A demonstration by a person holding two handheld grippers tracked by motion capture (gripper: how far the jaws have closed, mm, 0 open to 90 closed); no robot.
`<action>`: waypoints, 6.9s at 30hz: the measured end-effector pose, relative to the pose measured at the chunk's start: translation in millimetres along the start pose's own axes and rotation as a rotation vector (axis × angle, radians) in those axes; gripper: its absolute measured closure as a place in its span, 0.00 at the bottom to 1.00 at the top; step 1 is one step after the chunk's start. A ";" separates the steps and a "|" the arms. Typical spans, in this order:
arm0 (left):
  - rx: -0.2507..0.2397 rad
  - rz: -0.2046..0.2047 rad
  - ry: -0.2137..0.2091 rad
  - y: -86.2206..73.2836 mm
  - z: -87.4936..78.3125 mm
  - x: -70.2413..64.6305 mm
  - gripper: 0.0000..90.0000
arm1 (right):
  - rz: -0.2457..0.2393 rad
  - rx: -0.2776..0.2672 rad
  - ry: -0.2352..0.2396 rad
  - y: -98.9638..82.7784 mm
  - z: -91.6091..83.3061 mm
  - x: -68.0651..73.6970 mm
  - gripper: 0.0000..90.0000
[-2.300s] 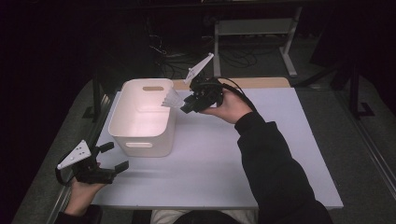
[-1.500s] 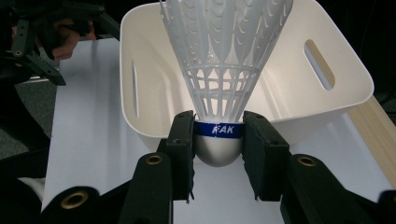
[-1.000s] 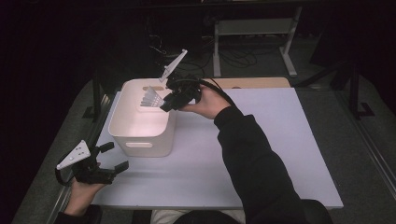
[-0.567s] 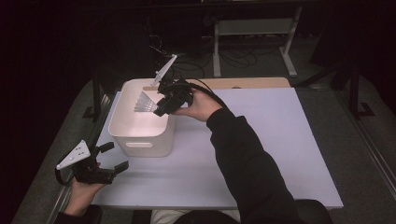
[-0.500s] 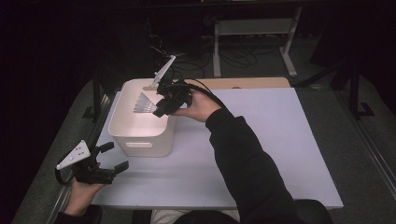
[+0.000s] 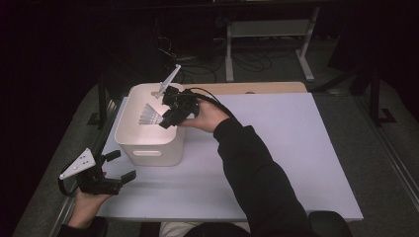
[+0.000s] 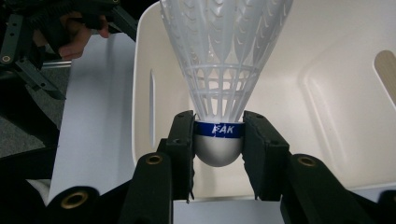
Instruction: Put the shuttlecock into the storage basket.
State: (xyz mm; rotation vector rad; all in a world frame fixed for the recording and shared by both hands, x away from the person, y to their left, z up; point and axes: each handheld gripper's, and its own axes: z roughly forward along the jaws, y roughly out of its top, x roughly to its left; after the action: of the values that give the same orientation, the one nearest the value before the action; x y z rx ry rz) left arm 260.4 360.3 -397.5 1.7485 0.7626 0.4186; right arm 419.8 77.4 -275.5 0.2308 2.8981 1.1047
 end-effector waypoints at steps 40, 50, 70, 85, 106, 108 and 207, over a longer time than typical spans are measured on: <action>-0.005 -0.002 -0.005 0.2 -0.3 -0.6 0.00 | 0.014 0.066 0.056 -7.0 44.5 3.6 0.62; -0.005 -0.001 -0.006 0.2 -0.1 -0.6 0.00 | 0.036 0.050 0.032 -8.1 36.3 0.5 0.46; -0.001 -0.002 -0.005 -0.1 -0.5 -0.8 0.00 | 0.080 0.009 -0.043 -13.1 12.7 -1.7 0.15; 0.003 -0.001 0.000 -0.3 -0.5 -0.8 0.00 | 0.096 -0.034 -0.090 -24.6 -6.6 -0.5 0.00; 0.007 -0.002 0.005 -0.7 -0.4 -0.8 0.00 | 0.133 -0.080 -0.140 -57.0 -34.6 -3.6 0.00; 0.007 -0.002 0.006 -0.7 -0.5 -0.7 0.00 | 0.140 -0.092 -0.147 -62.3 -38.6 -4.6 0.00; 0.012 -0.005 0.011 -1.3 -0.5 -0.8 0.00 | 0.354 -0.233 -0.270 -228.4 -107.9 5.4 0.00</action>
State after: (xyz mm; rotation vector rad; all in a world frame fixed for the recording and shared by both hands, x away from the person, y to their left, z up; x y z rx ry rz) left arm 259.1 360.4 -398.4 1.7569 0.7784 0.4212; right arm 376.6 -161.2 -346.5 0.8361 2.5220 1.3244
